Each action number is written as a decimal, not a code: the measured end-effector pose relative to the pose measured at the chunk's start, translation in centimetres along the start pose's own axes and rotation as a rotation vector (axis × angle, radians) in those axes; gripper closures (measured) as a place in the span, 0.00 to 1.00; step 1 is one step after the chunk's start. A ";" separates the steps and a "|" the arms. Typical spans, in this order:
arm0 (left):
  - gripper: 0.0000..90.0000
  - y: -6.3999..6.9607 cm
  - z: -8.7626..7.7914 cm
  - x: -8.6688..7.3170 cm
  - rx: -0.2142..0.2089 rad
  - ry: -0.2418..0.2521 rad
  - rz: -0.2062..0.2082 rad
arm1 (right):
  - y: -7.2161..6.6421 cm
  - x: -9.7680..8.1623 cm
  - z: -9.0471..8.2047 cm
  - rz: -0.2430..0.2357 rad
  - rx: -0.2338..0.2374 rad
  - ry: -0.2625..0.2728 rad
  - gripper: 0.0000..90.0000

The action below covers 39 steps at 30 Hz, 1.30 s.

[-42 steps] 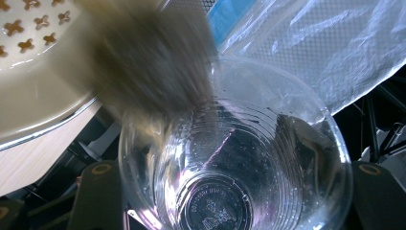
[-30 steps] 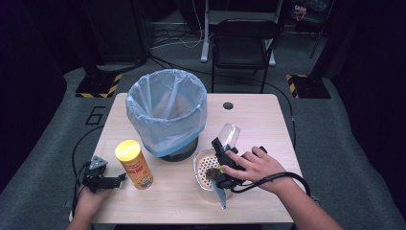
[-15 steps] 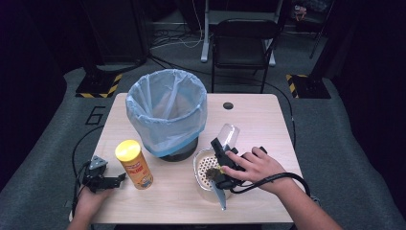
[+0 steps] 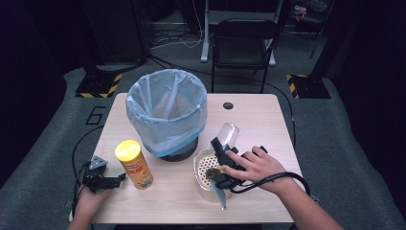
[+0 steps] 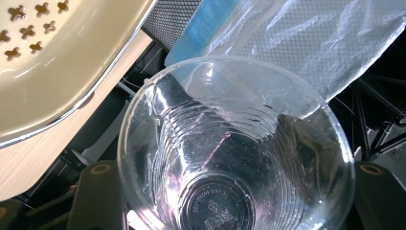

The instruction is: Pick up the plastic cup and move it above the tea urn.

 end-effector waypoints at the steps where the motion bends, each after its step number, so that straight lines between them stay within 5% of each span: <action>1: 0.04 0.0 0.0 0.0 0.000 0.000 0.000 | 0.0 0.0 0.0 0.000 0.000 0.000 0.40; 17: 0.04 0.0 0.0 0.0 0.000 0.000 0.000 | 0.6 -0.8 -0.6 0.105 -0.006 0.026 0.40; 20: 0.04 0.0 0.0 0.0 0.000 0.000 -0.001 | 1.3 -1.3 -0.7 0.234 -0.064 0.030 0.40; 26: 0.04 0.0 0.0 0.0 0.000 0.000 -0.001 | 1.7 -2.0 -1.1 0.521 -0.068 0.084 0.40; 27: 0.04 0.0 0.0 0.0 0.000 0.000 -0.001 | 1.7 -2.0 -1.1 0.521 -0.068 0.084 0.40; 28: 0.04 0.0 0.0 0.0 0.000 0.000 0.000 | 1.7 -2.4 -1.1 0.622 -0.073 0.093 0.40; 29: 0.04 0.0 0.0 0.0 0.000 0.000 0.000 | 1.7 -2.4 -1.1 0.622 -0.073 0.093 0.40; 31: 0.04 0.0 0.0 0.0 0.000 0.000 0.000 | 1.7 -2.9 -1.0 0.742 -0.064 0.113 0.40; 32: 0.04 0.0 0.0 0.0 0.000 0.000 0.000 | 1.6 -3.3 -0.8 0.870 -0.029 0.146 0.39; 33: 0.04 0.0 0.0 0.0 0.000 0.000 0.000 | 1.6 -3.3 -0.8 0.870 -0.029 0.146 0.39; 35: 0.04 0.0 0.0 0.0 0.000 0.000 0.000 | 1.4 -3.9 -0.7 0.977 -0.014 0.168 0.39; 36: 0.04 0.0 0.0 0.0 0.000 0.000 0.000 | 1.4 -4.6 -0.6 1.095 -0.001 0.197 0.39; 38: 0.04 0.0 0.0 0.0 0.000 0.000 0.000 | 1.3 -5.2 -0.6 1.226 0.009 0.241 0.39; 39: 0.04 0.0 0.0 0.0 0.000 0.000 0.000 | 1.3 -5.2 -0.6 1.226 0.009 0.241 0.39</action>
Point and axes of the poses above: each handheld gripper's, and its own axes: z roughly forward along the jaws, x roughly out of its top, y roughly to its right, the point moved 2 cm from there along z, roughly forward along the jaws, and after that the axes turned 13 degrees about -z, right-handed, at the moved point
